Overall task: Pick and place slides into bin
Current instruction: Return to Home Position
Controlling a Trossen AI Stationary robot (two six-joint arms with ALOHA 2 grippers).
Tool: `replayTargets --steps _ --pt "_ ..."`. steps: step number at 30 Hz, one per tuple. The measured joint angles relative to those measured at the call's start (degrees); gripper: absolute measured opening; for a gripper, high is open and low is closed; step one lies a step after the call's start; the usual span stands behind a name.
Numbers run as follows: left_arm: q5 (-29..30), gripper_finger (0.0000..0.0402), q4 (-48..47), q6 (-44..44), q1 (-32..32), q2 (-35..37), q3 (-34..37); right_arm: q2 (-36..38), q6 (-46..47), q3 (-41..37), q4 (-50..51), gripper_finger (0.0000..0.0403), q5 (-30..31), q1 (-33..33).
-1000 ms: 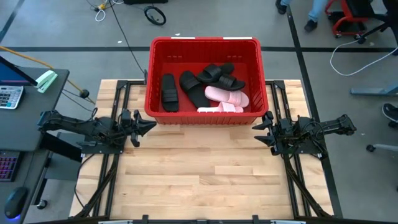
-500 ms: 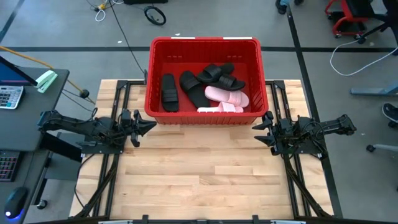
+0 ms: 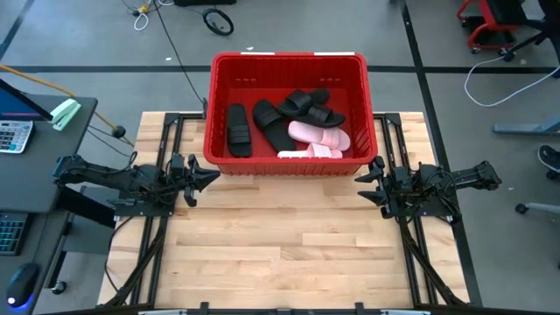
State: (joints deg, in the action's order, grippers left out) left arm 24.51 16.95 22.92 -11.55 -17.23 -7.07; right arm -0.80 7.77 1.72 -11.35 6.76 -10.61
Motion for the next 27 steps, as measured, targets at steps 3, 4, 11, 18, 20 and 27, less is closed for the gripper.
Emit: replayTargets --steps 3,4,11,18,20,27 --pt "-0.01 0.0028 -0.01 -0.04 0.00 0.00 0.00 -0.02 0.00 -0.01 0.00 0.0206 0.00 0.00" --pt "-0.02 0.0028 0.00 -0.01 0.00 0.00 0.00 -0.02 0.00 0.00 0.00 0.0206 0.00 0.00" --pt "0.00 0.0038 0.09 -0.67 0.00 0.00 0.00 -0.01 0.00 0.00 0.00 0.0206 -0.01 0.00" --pt "0.00 0.0036 0.44 -1.01 0.02 0.00 -0.02 -0.02 0.00 0.00 0.00 0.0206 0.00 0.00" --pt "-0.01 0.0033 0.13 -5.29 0.02 0.00 -0.02 -0.02 0.00 0.00 0.00 0.0206 -0.02 -0.02" --pt "0.01 0.0031 -2.93 -10.24 -0.23 0.00 -0.06 -0.02 0.00 0.00 0.00 0.0206 -0.02 0.00"
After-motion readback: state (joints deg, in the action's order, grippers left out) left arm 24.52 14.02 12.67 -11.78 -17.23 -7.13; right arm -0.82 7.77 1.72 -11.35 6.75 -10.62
